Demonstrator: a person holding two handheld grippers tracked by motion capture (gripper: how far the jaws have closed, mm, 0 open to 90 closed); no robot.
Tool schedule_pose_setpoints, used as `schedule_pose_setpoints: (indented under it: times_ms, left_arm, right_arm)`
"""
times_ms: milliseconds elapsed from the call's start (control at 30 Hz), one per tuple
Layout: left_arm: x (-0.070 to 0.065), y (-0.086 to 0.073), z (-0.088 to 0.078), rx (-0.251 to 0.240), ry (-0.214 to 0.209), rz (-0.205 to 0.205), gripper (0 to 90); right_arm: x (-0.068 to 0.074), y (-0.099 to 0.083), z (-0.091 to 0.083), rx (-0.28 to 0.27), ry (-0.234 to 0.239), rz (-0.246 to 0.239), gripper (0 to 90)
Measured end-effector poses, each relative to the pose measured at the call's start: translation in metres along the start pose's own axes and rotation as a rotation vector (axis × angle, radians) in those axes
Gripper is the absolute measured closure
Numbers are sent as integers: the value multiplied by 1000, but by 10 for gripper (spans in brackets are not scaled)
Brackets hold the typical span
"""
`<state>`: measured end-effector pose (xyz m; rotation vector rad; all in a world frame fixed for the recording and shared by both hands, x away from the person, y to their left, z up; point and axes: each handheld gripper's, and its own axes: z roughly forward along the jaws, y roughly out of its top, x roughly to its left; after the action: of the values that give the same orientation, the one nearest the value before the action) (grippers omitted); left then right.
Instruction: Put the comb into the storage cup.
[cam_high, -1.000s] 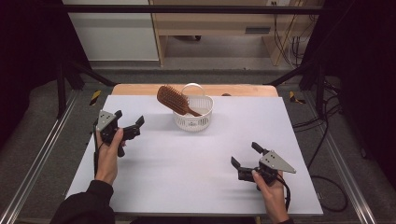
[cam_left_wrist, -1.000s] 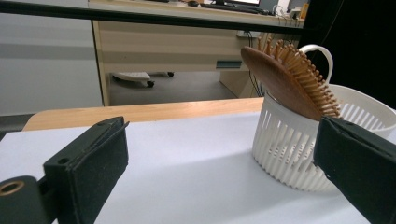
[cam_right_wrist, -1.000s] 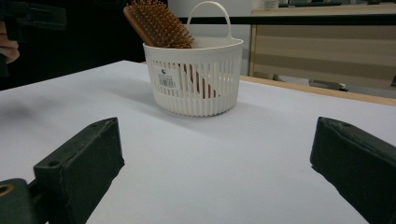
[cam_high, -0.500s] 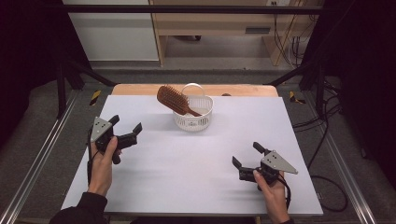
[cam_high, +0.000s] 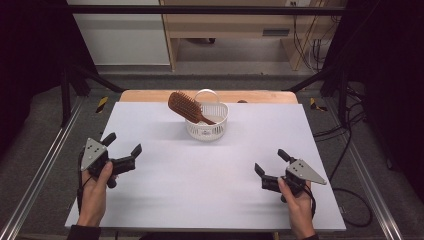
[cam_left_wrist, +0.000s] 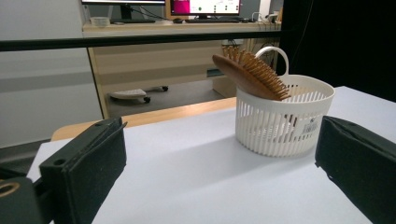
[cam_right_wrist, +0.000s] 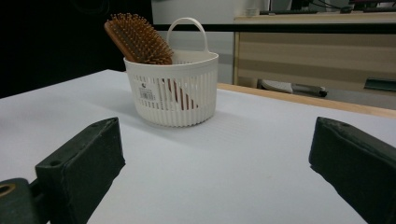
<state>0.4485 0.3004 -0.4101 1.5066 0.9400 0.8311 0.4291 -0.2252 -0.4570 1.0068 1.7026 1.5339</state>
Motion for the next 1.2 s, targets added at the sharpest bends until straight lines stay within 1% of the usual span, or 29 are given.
schedule_pose_setpoints:
  times_ms: [67, 167, 267, 333, 400, 433, 533, 700, 733, 833, 933, 1033, 1200]
  left_arm:
    - [2, -4, -5, 2, 1, 1, 19]
    - [3, -11, -10, 4, 2, 2, 19]
    - [-2, -20, -14, 7, -7, -2, 20]
    - [-6, -25, -15, 12, -20, 3, 20]
    - [-11, -29, -15, 21, -35, 22, 20]
    - [-13, -30, -15, 24, -42, 26, 20]
    - [-18, -34, -17, 24, -46, 22, 20]
    - [-22, -38, -21, 18, -46, 9, 20]
    - [-23, -39, -22, 18, -49, 2, 22]
    - [-26, -42, -25, 24, -61, 4, 22]
    - [-29, -46, -28, 18, -73, -3, 22]
    - [-30, -49, -31, 16, -77, 7, 22]
    - [-32, -53, -34, -14, -78, 14, 21]
  right_arm:
    - [-3, 0, -3, 2, -4, -13, 33]
    - [-7, 0, -8, -3, -11, -18, 34]
    - [-10, 1, -12, -9, -13, -30, 34]
    - [-11, 0, -14, -14, -17, -31, 34]
    - [-13, 0, -16, -20, -18, -32, 34]
    - [-14, -1, -16, -21, -20, -30, 33]
    - [-15, -2, -18, -31, -24, -26, 32]
    - [-18, -5, -20, -36, -25, -20, 31]
    - [-19, -6, -20, -35, -26, -17, 31]
    - [-20, -8, -20, -32, -27, -15, 31]
    - [-20, -9, -20, -37, -25, -14, 31]
    - [-20, -11, -19, -38, -26, -24, 31]
    - [-19, -13, -18, -39, -19, -29, 30]
